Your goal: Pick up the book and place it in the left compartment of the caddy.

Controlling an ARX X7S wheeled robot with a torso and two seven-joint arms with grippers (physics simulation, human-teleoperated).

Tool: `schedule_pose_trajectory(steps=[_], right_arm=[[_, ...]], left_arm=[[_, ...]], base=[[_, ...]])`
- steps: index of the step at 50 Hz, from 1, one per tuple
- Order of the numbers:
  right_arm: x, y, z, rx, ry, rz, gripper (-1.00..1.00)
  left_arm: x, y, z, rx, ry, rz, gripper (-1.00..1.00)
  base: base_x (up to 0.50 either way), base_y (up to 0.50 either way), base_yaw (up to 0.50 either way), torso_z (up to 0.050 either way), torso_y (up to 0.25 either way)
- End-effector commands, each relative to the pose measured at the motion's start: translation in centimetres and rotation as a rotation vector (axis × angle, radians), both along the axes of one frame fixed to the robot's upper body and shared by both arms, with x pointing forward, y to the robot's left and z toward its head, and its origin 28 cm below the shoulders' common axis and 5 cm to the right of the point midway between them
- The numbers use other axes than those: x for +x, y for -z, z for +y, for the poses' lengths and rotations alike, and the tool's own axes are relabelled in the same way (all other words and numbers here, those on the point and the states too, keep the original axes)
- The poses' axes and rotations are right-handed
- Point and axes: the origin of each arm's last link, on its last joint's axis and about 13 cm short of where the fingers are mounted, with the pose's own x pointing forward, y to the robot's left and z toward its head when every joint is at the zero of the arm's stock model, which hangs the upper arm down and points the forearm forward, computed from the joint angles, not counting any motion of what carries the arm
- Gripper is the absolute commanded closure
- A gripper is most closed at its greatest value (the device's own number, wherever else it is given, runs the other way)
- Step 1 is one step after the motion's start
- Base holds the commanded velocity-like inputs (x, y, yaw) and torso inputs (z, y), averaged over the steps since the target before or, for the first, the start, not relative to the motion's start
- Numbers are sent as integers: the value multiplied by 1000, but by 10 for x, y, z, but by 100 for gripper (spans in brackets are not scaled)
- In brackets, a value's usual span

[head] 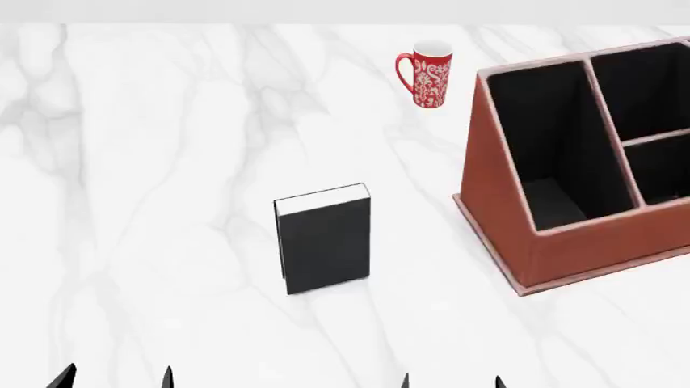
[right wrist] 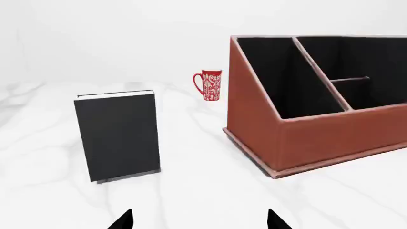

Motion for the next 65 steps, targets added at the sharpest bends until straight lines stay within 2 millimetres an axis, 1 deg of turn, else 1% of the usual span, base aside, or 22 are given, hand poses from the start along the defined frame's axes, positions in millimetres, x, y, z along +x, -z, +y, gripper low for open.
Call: schedule_pose_trajectory(steps=[1, 6, 8, 10, 11, 12, 14, 16, 17, 19, 22, 26, 31, 32, 34, 37, 38, 41, 54, 61, 62, 65], right_arm=[[0, 0, 0, 0, 0, 0, -100], [-1, -6, 0, 9, 12, -15, -100], [-3, -12, -1, 6, 11, -16, -100], [-4, -15, -1, 3, 10, -20, -100], [-6, -20, -1, -1, 14, -18, -100], [-7, -21, -1, -1, 14, -17, -100], [-11, -32, -2, 2, 15, -13, -100], [-14, -38, -2, 4, 12, -11, -100], [-18, -46, -2, -9, 11, -22, -100], [-22, -55, -2, -6, 1, -30, -100], [-29, -67, -3, 7, -18, -46, -100], [-35, -79, -3, 2, -23, -56, -100], [-42, -92, -3, -23, -29, -63, -100], [-44, -97, -4, -46, -26, -73, -100], [-46, -103, -5, -81, -16, -85, -100], [-47, -108, -6, -81, -14, -88, -100], [-49, -110, -6, -74, -14, -87, -100], [-53, -114, -5, -73, -22, -92, -100], [-69, -130, -5, -59, -47, -120, -100], [-74, -134, -6, -60, -71, -146, -100], [-76, -135, -6, -31, -101, -178, -100], [-76, -135, -7, -41, -91, -173, -100]], left_arm=[[0, 0, 0, 0, 0, 0, -100], [-6, -11, -1, -2, 16, -7, -100], [-12, -22, -1, 3, 25, -6, -100], [-15, -28, 0, 11, 27, -14, -100], [-19, -36, 1, 30, 17, -23, -100], [-20, -38, 1, 30, 18, -21, -100], [-27, -52, 4, 50, 11, -15, -100], [-30, -58, 6, 46, 18, -3, -100], [-32, -63, 8, 51, 14, 1, -100], [-36, -72, 11, 93, 6, -29, -100], [-43, -83, 13, 80, 19, -35, -100], [-49, -91, 15, 66, 34, -47, -100], [-52, -93, 15, 59, 53, -50, -100], [-52, -93, 15, 59, 53, -50, -100], [-55, -103, 15, 51, 68, -73, -100], [-54, -112, 15, 31, 68, -89, -100], [-55, -118, 15, 29, 67, -103, -100], [-57, -124, 16, 23, 63, -119, -100], [-58, -132, 26, 19, 43, -140, -100], [-57, -133, 28, 18, 34, -146, -100], [-56, -132, 28, 18, 33, -143, -100], [-57, -132, 28, 18, 36, -145, -100]], base=[[0, 0, 0, 0, 0], [0, 0, 0, 0, 0], [0, 0, 0, 0, 0], [0, 0, 0, 0, 0], [0, 0, 0, 0, 0], [0, 0, 0, 0, 0], [0, 0, 0, 0, 0], [0, 0, 0, 0, 0], [0, 0, 0, 0, 0], [0, 0, 0, 0, 0], [0, 0, 0, 0, 0], [0, 0, 0, 0, 0], [0, 0, 0, 0, 0], [0, 0, 0, 0, 0], [0, 0, 0, 0, 0], [0, 0, 0, 0, 0], [0, 0, 0, 0, 0], [0, 0, 0, 0, 0], [0, 0, 0, 0, 0], [0, 0, 0, 0, 0], [238, 0, 0, 0, 0], [467, 0, 0, 0, 0]])
